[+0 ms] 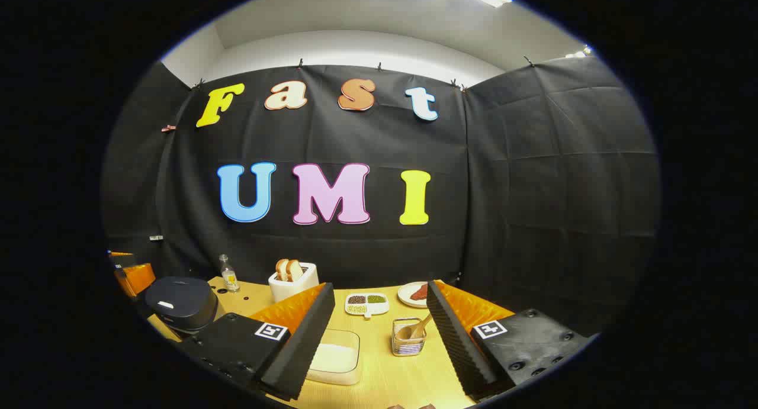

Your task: Close the left gripper, press the button to open the rice cooker; take a wooden spoon from the chopstick holder with the right hand, scoop a spoonful of rice and pour it into the rice cooker, then put the wooden spoon back into the chopstick holder.

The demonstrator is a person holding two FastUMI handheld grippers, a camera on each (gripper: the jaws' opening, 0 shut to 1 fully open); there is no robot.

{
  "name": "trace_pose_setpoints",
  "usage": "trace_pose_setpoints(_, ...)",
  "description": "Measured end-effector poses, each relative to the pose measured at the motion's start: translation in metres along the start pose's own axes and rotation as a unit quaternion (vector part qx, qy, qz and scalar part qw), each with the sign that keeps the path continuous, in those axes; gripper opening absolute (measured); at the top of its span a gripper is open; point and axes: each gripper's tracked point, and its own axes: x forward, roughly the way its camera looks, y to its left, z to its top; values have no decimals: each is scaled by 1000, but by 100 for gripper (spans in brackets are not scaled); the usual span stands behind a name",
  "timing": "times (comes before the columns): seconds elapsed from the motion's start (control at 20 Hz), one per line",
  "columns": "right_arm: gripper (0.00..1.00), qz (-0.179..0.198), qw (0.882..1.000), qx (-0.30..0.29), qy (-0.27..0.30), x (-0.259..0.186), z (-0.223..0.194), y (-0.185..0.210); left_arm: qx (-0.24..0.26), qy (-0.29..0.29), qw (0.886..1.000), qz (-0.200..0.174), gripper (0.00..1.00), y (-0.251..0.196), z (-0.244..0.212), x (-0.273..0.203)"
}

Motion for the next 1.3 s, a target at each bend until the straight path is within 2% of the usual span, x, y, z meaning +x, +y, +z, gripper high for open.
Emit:
trace_pose_setpoints(0.3,98,22,1000,-3,3,5,2,19,-7,7,1000,-2,99,1,-4,7)
trace_pose_setpoints(0.85,98,33,999,-5,-3,15,10,35,-13,15,1000,-1,99,15,-12,18)
trace_pose_setpoints(1.2,98,31,999,-8,-1,19,7,37,-8,20,1000,21,98,50,-6,30)
trace_pose_setpoints(1.3,98,33,999,-7,3,19,4,40,-10,21,999,35,92,67,-6,33)
